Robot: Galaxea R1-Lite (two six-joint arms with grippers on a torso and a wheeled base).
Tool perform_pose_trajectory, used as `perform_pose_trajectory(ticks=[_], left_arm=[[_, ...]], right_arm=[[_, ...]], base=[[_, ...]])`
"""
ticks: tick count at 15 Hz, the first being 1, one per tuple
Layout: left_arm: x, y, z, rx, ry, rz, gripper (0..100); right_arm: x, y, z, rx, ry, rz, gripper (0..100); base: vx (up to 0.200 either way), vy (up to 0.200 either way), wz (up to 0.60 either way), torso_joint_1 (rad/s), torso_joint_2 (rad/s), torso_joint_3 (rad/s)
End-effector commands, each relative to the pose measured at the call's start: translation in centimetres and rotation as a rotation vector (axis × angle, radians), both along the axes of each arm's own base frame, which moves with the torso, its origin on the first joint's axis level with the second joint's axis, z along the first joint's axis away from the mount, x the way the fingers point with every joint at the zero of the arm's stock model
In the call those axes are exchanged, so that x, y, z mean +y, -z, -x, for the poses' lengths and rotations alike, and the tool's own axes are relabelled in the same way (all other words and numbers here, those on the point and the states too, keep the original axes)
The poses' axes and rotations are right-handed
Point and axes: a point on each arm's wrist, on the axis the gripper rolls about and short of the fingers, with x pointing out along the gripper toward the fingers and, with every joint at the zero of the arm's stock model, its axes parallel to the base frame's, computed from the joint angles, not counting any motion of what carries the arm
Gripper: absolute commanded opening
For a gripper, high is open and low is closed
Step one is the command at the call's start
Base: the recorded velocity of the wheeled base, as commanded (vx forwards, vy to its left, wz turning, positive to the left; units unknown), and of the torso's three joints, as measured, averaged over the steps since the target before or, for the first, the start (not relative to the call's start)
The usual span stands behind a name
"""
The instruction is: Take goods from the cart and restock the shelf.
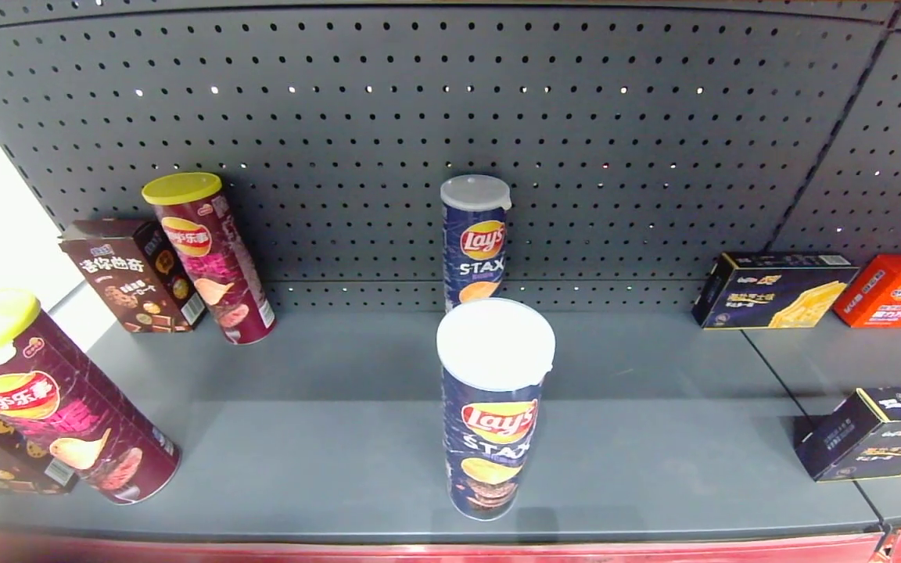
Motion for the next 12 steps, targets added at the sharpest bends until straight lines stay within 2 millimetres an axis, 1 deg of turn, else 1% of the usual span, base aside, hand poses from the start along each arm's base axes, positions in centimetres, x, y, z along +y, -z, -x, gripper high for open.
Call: perform_pose_trajectory(ticks=[1,5,7,12], left_arm=[[0.0,-0.01,-0.01,0.001,-0.001,-0.001,100],[0.0,-0.01,-0.01,0.001,-0.002,0.002,100],[0.0,-0.01,-0.01,0.001,0.001,0.001,100],[0.01,-0.01,-0.01,0.001,-0.001,0.002,100]], right_arm=[[0.0,0.0,0.0,0.0,-0.002,0.0,100],[0.0,0.0,0.0,0.0,0.0,0.0,100],[0.0,0.0,0.0,0.0,0.0,0.0,100],[0.0,0.0,0.0,0.0,0.0,0.0,100]], base=[[0.0,0.0,0.0,0.0,0.0,0.0],[0.0,0.0,0.0,0.0,0.0,0.0],[-0.2,0.0,0.0,0.002,0.0,0.005],[0.0,0.0,0.0,0.0,0.0,0.0]])
